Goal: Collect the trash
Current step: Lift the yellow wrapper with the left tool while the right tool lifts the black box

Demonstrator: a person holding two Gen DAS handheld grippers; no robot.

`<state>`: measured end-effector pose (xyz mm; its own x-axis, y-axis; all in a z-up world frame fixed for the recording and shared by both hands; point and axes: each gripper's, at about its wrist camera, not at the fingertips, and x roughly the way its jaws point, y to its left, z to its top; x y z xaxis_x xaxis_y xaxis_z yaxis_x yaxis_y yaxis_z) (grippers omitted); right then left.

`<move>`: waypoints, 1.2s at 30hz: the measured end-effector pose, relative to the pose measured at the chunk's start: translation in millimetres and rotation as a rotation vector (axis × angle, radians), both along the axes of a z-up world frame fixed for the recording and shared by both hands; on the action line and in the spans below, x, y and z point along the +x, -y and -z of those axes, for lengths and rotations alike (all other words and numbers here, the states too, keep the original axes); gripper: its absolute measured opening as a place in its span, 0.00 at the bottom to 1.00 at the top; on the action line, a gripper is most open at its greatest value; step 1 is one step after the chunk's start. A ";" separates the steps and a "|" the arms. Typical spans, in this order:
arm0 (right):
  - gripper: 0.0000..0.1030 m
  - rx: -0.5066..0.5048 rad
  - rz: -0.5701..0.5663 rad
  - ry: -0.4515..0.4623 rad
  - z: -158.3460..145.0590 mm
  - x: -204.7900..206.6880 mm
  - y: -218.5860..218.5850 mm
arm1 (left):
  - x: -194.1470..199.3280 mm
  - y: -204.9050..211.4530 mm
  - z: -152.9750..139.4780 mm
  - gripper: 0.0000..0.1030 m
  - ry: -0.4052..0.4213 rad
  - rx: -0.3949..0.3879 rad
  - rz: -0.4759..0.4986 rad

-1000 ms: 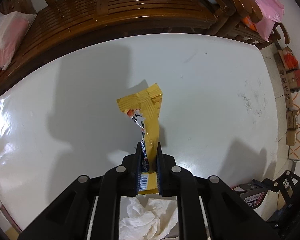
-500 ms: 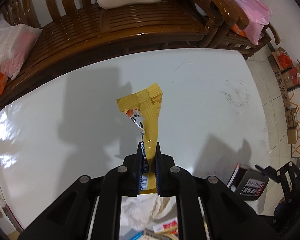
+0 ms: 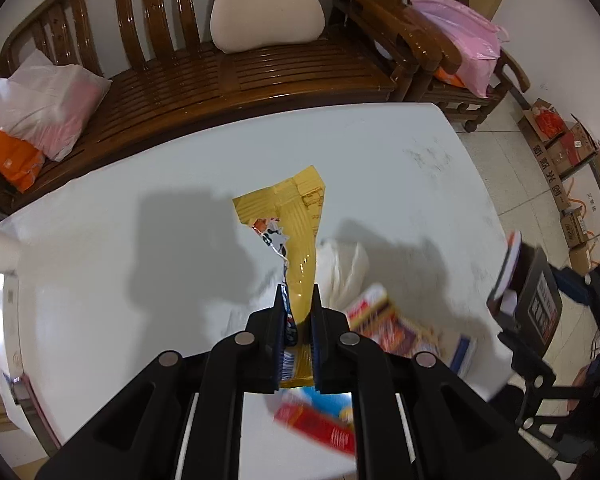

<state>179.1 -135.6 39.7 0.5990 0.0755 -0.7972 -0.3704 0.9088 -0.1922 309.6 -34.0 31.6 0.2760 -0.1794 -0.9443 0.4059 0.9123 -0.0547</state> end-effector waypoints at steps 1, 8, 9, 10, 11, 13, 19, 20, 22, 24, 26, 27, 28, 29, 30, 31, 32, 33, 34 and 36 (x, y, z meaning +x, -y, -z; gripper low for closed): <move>0.54 0.008 0.001 -0.002 -5.9 6.7 -4.5 | -10.7 -5.3 -3.7 0.10 0.009 0.002 -0.001; 0.54 -0.003 -0.021 0.043 -27.8 -37.6 -35.2 | -76.7 -35.1 -19.3 0.10 0.055 -0.014 0.021; 0.54 -0.004 -0.026 0.046 -29.5 -43.1 -38.3 | -87.6 -39.2 -19.6 0.10 0.062 -0.011 0.021; 0.54 -0.009 -0.031 0.056 -30.4 -49.6 -42.5 | -98.1 -43.2 -19.6 0.10 0.069 -0.013 0.026; 0.54 -0.021 -0.041 0.065 -31.0 -59.5 -48.7 | -107.6 -47.2 -19.4 0.10 0.074 -0.016 0.034; 0.54 -0.023 -0.060 0.066 -29.2 -70.4 -54.5 | -123.7 -52.1 -17.9 0.10 0.072 -0.027 0.036; 0.54 -0.008 -0.089 0.055 -24.1 -105.5 -65.2 | -167.5 -62.8 -11.4 0.10 0.081 -0.053 0.057; 0.54 -0.009 -0.093 0.054 -23.3 -109.5 -66.7 | -171.9 -65.3 -9.6 0.10 0.080 -0.060 0.058; 0.54 -0.011 -0.101 0.056 -19.7 -126.3 -72.7 | -186.7 -68.9 -5.3 0.10 0.099 -0.053 0.061; 0.54 -0.012 -0.111 0.048 -15.1 -134.5 -74.4 | -197.9 -72.5 0.7 0.10 0.108 -0.055 0.060; 0.54 -0.015 -0.115 0.040 -9.4 -143.4 -77.4 | -206.7 -76.9 7.6 0.10 0.091 -0.086 0.057; 0.54 -0.012 -0.117 0.032 -5.8 -148.1 -78.2 | -211.3 -78.9 12.1 0.10 0.084 -0.102 0.058; 0.54 -0.004 -0.118 0.027 -3.4 -152.5 -78.3 | -216.0 -79.6 16.0 0.10 0.083 -0.107 0.059; 0.54 0.003 -0.118 0.026 -2.1 -156.4 -78.9 | -222.5 -80.9 21.3 0.10 0.083 -0.113 0.057; 0.54 0.009 -0.119 0.023 1.1 -161.9 -79.1 | -226.5 -81.4 25.4 0.10 0.080 -0.119 0.057; 0.54 0.011 -0.119 0.024 2.9 -164.9 -80.0 | -230.3 -82.3 29.8 0.10 0.077 -0.126 0.057; 0.54 0.009 -0.119 0.029 5.7 -169.5 -80.1 | -236.5 -82.4 36.2 0.10 0.074 -0.130 0.057; 0.54 0.003 -0.120 0.034 10.1 -174.4 -80.8 | -241.3 -81.9 41.1 0.10 0.075 -0.127 0.058; 0.54 -0.002 -0.120 0.035 15.2 -178.8 -81.3 | -245.2 -81.0 45.5 0.10 0.075 -0.123 0.059; 0.54 0.003 -0.121 0.019 25.8 -184.5 -81.3 | -257.0 -78.7 59.2 0.10 0.070 -0.117 0.067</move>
